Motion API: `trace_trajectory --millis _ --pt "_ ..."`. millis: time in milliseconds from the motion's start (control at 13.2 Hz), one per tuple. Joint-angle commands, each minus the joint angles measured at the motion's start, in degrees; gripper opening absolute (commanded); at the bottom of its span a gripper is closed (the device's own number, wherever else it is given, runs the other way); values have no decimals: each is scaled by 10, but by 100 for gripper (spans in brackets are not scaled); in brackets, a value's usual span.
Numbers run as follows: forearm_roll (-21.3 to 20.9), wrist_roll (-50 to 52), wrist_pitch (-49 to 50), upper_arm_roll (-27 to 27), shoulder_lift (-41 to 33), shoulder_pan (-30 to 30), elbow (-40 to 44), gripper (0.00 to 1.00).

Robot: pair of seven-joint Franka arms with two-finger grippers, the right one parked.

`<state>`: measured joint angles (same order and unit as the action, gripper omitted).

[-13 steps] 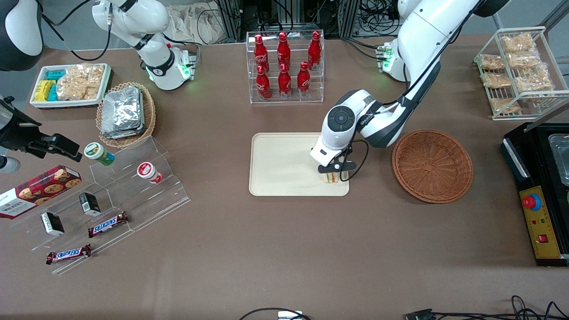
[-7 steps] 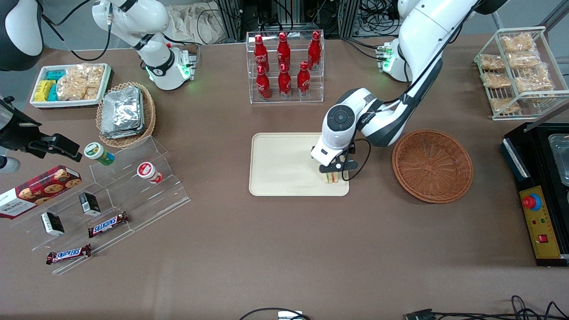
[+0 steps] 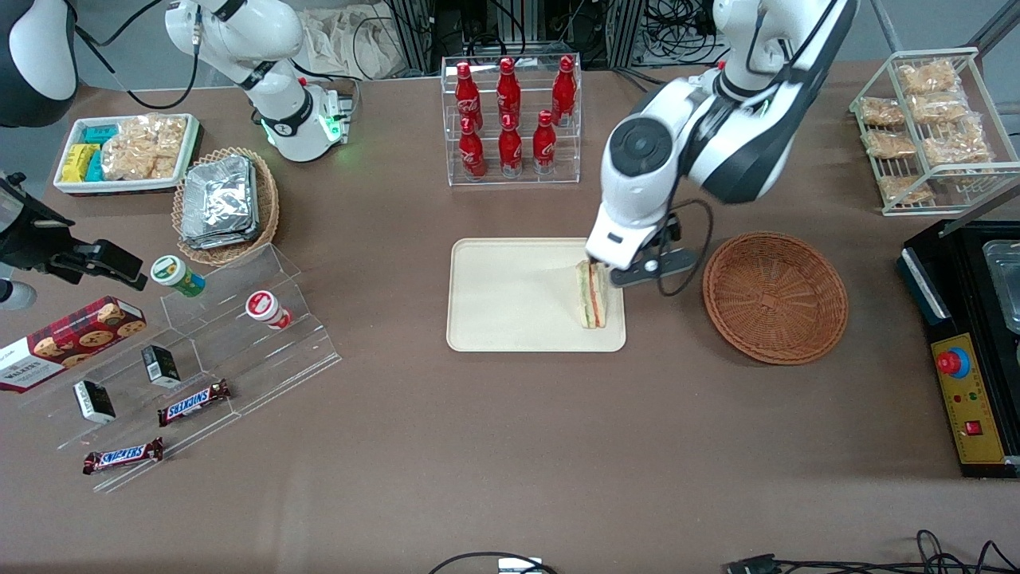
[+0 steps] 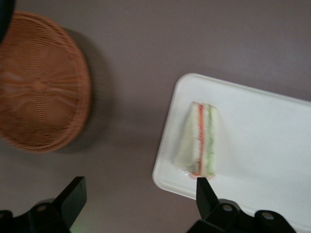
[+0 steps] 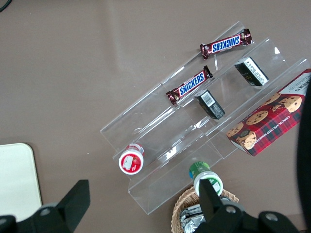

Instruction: Place sandwich from basket to tray

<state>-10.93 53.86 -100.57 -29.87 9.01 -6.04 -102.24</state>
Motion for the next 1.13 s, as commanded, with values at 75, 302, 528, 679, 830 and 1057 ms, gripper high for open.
trace_trajectory --millis 75,302,528,679,830,1057 --pt "27 -135 52 110 -93 5 -10 100" --pt "82 -264 80 227 -150 2 -23 100" --pt "93 -369 85 291 -184 1 -23 100" --pt "92 -401 91 314 -189 1 -20 100" --pt "93 -404 94 329 -187 2 -17 100" --pt "92 -404 96 334 -185 1 -8 100"
